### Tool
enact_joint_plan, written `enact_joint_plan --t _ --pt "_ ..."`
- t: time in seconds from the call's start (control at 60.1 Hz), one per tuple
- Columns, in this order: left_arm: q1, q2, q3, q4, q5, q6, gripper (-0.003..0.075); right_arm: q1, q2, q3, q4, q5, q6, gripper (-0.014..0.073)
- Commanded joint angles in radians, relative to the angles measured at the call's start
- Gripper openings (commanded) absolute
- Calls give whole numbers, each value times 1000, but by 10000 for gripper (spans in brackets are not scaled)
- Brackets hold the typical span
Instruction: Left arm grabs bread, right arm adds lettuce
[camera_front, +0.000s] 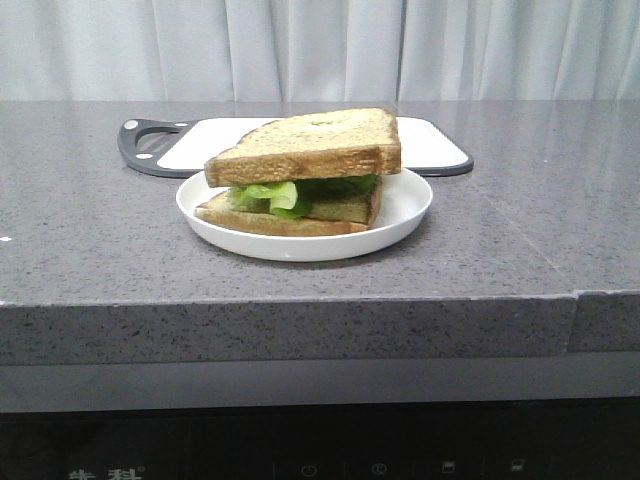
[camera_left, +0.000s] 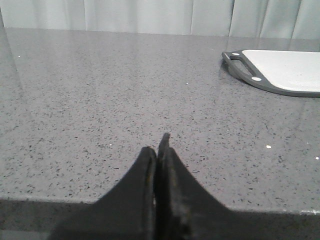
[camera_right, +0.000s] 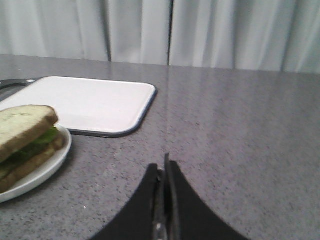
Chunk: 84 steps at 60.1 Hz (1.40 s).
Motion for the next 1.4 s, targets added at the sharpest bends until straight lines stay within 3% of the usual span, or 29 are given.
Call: enact_joint_plan --t 0.0,0.416,1.381 --pt "1 -21 5 -9 -84 0 -20 -21 -37 30 -89 -104 118 -61" --pt "1 -19 5 -9 -84 0 -20 -91 -259 278 -63 -118 123 -61" --pt "1 -19 5 -9 -84 0 -21 -90 -259 276 -63 -96 123 -61"
